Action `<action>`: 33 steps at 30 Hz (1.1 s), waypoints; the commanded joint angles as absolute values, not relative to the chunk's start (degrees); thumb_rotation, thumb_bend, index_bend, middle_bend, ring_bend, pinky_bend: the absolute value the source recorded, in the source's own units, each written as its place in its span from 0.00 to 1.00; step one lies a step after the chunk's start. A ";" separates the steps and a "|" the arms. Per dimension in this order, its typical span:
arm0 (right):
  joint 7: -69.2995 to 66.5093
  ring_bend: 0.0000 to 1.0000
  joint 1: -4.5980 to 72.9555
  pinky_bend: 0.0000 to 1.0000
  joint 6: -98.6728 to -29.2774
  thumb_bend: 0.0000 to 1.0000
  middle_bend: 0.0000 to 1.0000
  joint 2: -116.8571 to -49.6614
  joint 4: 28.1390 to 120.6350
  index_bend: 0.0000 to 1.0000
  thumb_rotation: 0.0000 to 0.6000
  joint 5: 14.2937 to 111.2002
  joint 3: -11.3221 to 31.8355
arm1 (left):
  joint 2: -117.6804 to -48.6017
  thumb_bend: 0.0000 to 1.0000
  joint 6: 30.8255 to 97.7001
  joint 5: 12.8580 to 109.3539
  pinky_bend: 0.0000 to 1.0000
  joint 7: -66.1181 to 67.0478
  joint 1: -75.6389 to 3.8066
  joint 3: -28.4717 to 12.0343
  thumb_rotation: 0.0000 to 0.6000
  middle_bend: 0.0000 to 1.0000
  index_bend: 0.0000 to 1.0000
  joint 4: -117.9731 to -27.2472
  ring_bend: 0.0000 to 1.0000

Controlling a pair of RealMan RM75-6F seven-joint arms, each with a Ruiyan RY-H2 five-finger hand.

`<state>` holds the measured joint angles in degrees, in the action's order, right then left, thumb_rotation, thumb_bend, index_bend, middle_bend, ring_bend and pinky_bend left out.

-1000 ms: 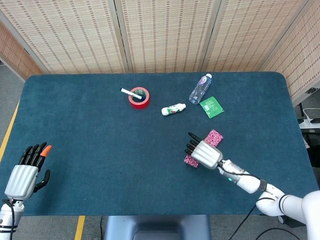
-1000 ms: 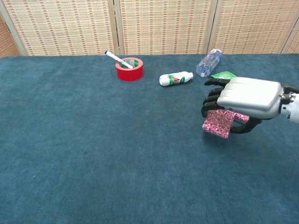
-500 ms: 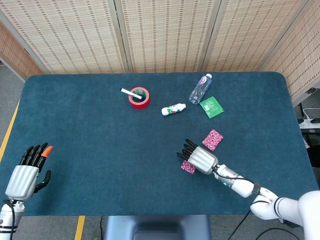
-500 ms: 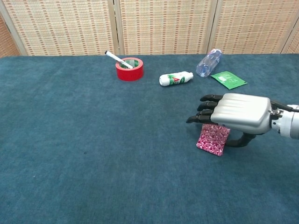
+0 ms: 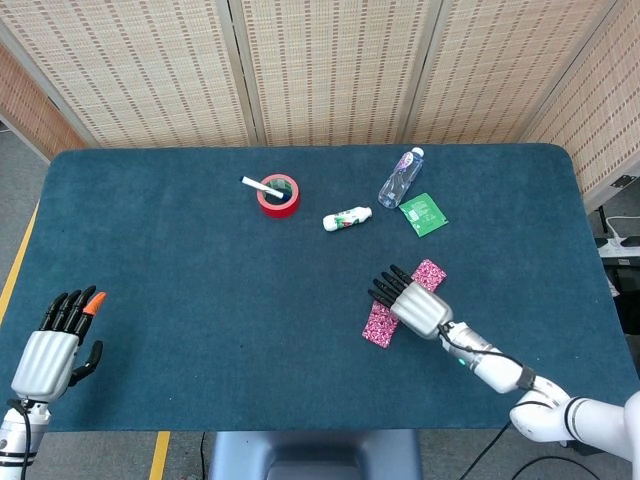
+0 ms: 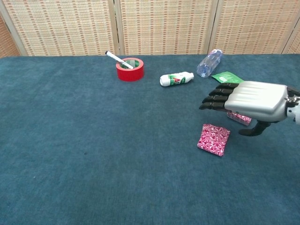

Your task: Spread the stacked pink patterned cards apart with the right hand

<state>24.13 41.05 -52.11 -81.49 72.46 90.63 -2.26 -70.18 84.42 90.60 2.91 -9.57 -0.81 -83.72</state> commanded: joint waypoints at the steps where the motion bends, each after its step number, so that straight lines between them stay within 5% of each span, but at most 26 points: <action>1: 21.22 0.00 40.69 0.00 -50.21 0.24 0.04 -79.64 68.85 0.00 1.00 87.18 -1.00 | -70.38 0.53 84.68 90.67 0.07 3.48 -9.48 -0.81 1.00 0.00 0.00 -83.89 0.00; 14: 12.19 0.00 40.84 0.00 -48.25 0.24 0.03 -82.34 57.66 0.00 1.00 88.28 -2.33 | -70.86 0.52 83.68 90.52 0.07 4.71 -9.78 -0.61 1.00 0.00 0.00 -84.18 0.00; 33: 10.50 0.00 41.42 0.00 -49.25 0.24 0.12 -88.69 50.22 0.15 1.00 89.83 -2.29 | -70.98 0.52 83.32 90.02 0.07 4.09 -9.97 -0.87 1.00 0.00 0.00 -83.56 0.00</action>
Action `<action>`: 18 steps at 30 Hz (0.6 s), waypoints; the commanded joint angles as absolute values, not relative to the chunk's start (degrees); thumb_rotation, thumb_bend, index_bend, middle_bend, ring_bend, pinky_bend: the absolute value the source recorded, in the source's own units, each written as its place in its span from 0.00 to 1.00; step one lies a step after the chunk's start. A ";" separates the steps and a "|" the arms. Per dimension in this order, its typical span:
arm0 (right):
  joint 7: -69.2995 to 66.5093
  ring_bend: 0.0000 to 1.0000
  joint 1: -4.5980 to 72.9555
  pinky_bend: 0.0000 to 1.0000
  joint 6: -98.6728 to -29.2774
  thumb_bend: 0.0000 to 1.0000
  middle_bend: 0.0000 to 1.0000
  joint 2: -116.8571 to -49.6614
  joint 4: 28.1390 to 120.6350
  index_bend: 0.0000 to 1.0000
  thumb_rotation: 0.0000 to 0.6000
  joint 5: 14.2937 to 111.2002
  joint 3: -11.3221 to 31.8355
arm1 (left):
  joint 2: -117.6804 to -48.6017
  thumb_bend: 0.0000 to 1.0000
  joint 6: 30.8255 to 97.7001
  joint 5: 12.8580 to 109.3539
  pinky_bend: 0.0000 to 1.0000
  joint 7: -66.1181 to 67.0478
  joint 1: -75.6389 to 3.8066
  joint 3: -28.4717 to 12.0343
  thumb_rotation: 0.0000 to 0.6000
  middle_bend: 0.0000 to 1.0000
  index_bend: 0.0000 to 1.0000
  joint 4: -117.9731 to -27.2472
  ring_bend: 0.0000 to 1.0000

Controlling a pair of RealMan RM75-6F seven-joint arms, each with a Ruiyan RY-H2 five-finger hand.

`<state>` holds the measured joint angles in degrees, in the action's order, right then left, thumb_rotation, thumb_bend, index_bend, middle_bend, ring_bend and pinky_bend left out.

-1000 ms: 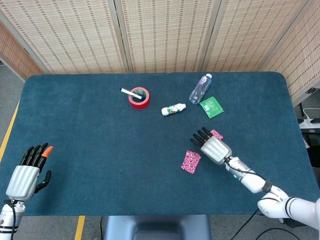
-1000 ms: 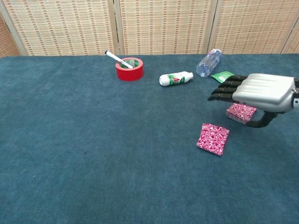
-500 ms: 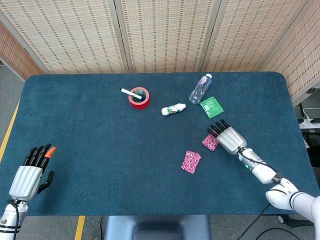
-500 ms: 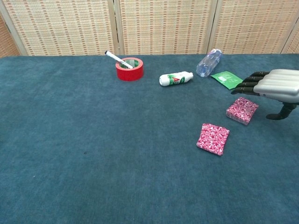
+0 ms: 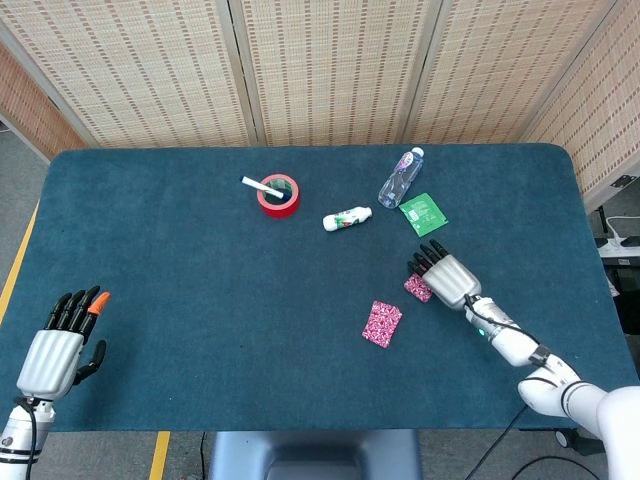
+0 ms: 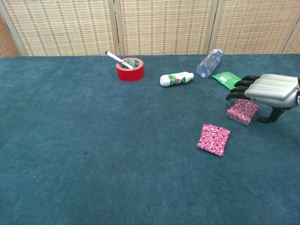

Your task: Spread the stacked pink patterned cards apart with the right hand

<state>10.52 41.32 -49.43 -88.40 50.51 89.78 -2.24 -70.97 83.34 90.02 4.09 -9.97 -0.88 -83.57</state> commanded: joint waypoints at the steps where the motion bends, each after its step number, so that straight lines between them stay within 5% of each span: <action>1: 10.46 0.00 41.48 0.00 -49.19 0.24 0.12 -88.93 50.00 0.15 1.00 89.84 -2.27 | -70.97 0.52 83.29 90.04 0.07 4.08 -9.98 -0.84 1.00 0.00 0.00 -83.56 0.00; 18: 10.31 0.02 41.92 0.00 -49.31 0.24 0.18 -89.31 49.67 0.21 1.00 89.97 -2.11 | -70.86 0.52 83.09 89.92 0.07 4.02 -10.09 -0.85 1.00 0.00 0.00 -83.61 0.00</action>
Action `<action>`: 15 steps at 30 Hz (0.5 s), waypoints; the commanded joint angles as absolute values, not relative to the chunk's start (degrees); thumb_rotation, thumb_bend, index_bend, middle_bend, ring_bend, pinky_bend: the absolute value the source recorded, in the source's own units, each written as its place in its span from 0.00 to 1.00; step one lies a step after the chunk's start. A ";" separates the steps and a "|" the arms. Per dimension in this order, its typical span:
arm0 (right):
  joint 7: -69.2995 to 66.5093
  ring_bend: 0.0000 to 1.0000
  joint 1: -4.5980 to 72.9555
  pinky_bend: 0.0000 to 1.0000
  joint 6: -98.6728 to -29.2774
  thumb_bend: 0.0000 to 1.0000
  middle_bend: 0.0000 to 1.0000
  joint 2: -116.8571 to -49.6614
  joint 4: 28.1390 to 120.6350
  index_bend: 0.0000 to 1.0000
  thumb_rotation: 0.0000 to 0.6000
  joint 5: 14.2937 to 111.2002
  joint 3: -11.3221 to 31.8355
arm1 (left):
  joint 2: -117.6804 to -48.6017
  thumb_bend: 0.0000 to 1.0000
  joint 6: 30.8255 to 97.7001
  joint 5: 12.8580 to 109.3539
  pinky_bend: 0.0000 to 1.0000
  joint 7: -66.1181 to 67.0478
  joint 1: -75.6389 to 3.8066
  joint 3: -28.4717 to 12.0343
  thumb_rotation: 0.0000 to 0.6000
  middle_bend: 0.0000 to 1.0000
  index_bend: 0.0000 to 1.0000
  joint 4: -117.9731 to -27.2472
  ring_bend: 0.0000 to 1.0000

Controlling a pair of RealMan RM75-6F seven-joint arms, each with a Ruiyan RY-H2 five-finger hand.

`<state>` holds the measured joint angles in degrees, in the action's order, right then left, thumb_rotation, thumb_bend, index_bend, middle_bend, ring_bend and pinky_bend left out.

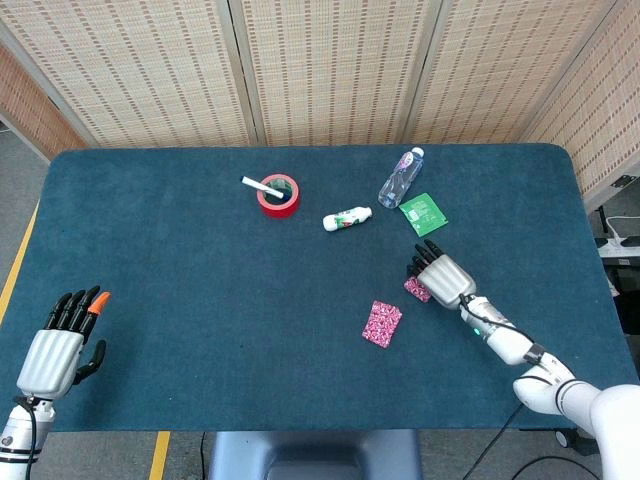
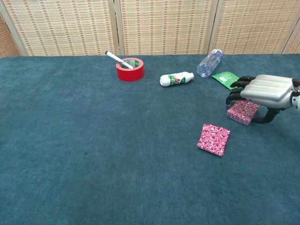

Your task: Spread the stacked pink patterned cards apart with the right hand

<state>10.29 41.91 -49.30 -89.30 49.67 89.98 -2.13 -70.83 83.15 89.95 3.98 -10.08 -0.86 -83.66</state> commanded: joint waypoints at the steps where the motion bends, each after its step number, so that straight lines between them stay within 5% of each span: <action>1: 10.33 0.02 41.94 0.00 -49.30 0.24 0.18 -89.33 49.66 0.21 1.00 89.96 -2.10 | -70.86 0.52 83.12 89.93 0.07 4.01 -10.07 -0.83 1.00 0.00 0.00 -83.60 0.00; 15: 10.88 0.06 41.97 0.00 -49.53 0.24 0.26 -90.33 48.68 0.32 1.00 89.65 -1.78 | -70.82 0.52 82.98 89.80 0.07 4.05 -10.10 -0.80 1.00 0.00 0.00 -83.63 0.00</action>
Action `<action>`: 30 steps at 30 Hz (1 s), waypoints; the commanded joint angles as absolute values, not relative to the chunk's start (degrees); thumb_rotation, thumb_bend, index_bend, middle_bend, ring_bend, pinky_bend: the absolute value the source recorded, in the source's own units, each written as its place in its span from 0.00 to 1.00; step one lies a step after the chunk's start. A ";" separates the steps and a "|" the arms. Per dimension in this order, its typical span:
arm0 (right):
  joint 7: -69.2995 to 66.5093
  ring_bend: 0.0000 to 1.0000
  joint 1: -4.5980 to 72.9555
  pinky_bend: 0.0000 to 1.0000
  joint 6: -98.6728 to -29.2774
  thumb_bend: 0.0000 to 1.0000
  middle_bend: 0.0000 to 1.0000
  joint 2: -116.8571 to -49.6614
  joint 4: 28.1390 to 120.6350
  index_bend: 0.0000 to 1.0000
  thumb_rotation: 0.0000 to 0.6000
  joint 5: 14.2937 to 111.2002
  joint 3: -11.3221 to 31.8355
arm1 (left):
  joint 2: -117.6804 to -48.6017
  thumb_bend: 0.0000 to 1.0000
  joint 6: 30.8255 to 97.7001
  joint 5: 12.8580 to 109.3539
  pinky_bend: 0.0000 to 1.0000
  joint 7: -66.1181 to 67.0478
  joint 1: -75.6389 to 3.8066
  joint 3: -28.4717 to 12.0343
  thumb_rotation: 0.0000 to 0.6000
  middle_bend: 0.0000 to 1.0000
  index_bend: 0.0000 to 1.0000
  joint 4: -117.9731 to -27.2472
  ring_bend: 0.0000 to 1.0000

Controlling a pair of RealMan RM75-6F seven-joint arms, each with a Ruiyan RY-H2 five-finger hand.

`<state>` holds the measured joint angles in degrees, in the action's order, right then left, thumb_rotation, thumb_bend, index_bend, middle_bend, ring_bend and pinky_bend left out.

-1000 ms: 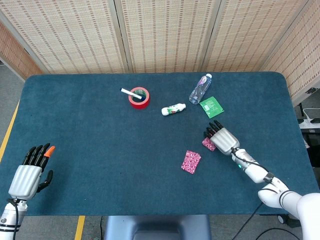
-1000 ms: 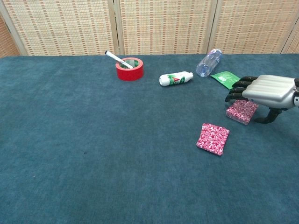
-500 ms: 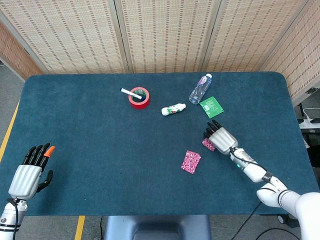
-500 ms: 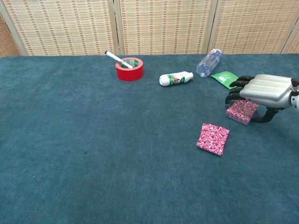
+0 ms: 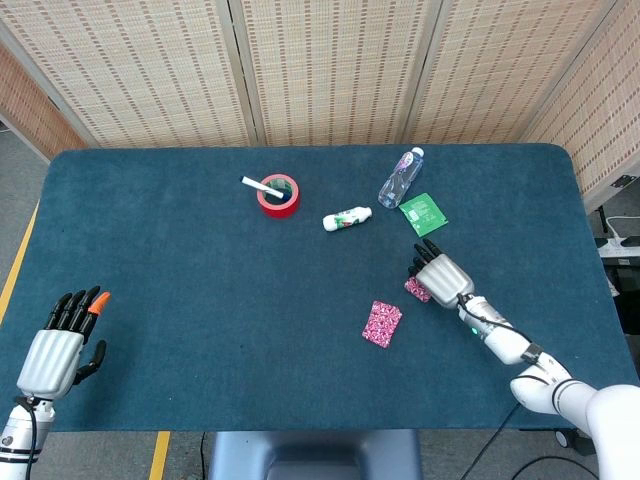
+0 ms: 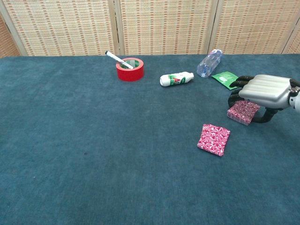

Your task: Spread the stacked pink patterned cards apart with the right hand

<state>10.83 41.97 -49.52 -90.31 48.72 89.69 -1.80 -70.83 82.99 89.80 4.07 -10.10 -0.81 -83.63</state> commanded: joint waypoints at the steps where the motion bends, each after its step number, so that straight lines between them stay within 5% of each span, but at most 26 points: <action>1: 10.97 0.06 41.96 0.00 -49.53 0.24 0.27 -90.33 48.66 0.33 1.00 89.61 -1.75 | -70.82 0.52 82.97 89.82 0.07 4.05 -10.11 -0.79 1.00 0.00 0.00 -83.64 0.00; 18: 11.58 0.15 41.87 0.00 -50.28 0.24 0.39 -90.97 48.10 0.56 1.00 89.70 -1.63 | -70.76 0.52 83.09 89.86 0.07 3.98 -10.10 -0.79 1.00 0.00 0.00 -83.71 0.00; 30: 12.37 0.17 41.65 0.00 -52.12 0.24 0.42 -89.43 50.30 0.61 1.00 89.89 -1.19 | -70.65 0.52 83.35 90.21 0.07 4.02 -10.07 -0.71 1.00 0.00 0.00 -83.99 0.00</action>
<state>12.24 41.67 -51.95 -89.67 49.97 89.87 -1.25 -70.67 83.33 90.20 4.00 -10.07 -0.71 -83.96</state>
